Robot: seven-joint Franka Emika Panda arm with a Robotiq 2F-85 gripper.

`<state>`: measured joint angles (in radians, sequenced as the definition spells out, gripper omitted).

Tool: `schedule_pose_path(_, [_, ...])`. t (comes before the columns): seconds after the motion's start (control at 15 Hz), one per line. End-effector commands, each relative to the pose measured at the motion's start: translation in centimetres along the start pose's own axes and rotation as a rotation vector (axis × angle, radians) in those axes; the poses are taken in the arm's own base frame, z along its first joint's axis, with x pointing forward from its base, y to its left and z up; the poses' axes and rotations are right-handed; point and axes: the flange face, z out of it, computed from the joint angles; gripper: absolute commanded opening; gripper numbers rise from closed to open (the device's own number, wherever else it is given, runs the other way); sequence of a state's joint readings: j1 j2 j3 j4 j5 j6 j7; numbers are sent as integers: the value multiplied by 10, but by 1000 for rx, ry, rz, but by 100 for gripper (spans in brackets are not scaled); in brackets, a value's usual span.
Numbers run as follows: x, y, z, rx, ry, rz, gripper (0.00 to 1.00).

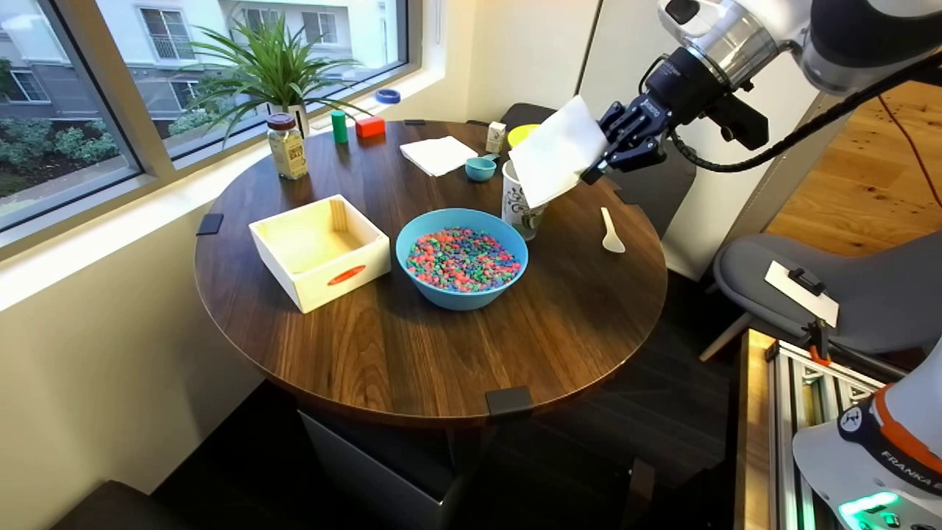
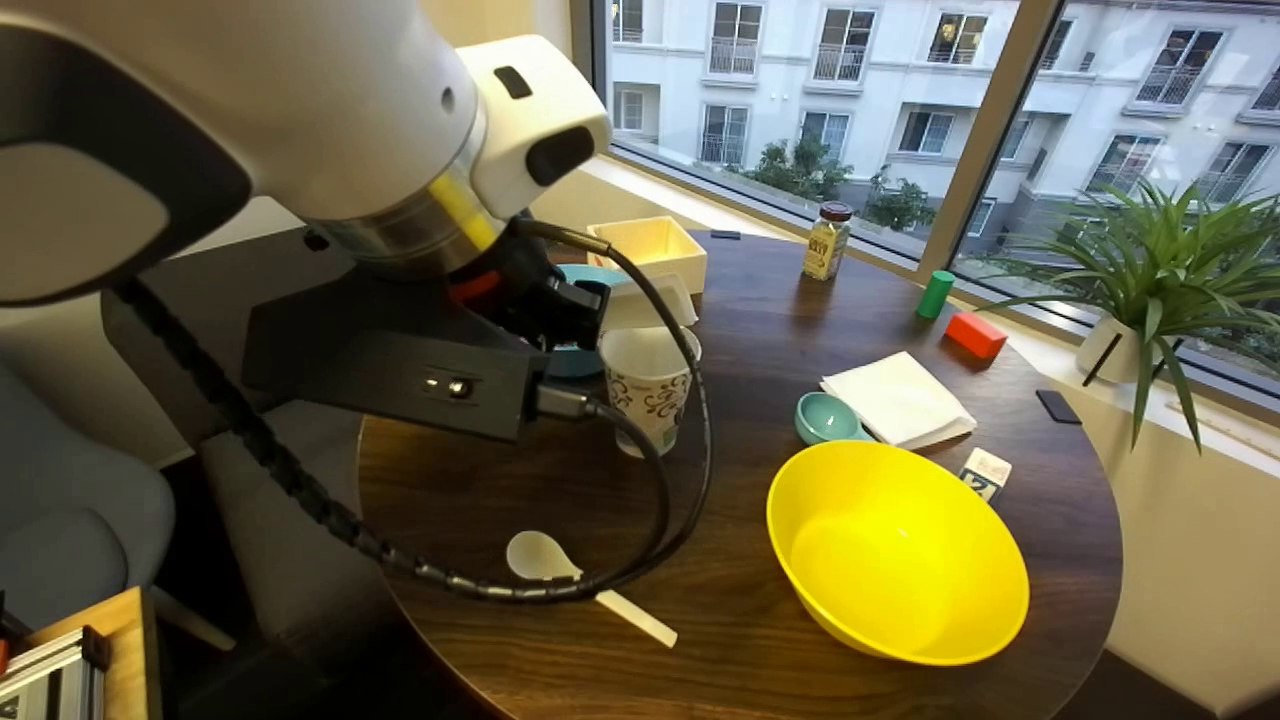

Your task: Put the paper towels and the spoon on the cup

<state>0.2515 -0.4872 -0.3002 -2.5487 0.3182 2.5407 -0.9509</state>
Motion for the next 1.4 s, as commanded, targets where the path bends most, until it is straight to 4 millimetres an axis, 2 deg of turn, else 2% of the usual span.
schedule_pose_path(0.0, [-9,5,3,13,-52,23,2])
schedule_pose_path(0.6, [-7,17,-7,16,-6,119,2])
schedule_pose_path(1.33, [-9,20,5,29,-3,191,2])
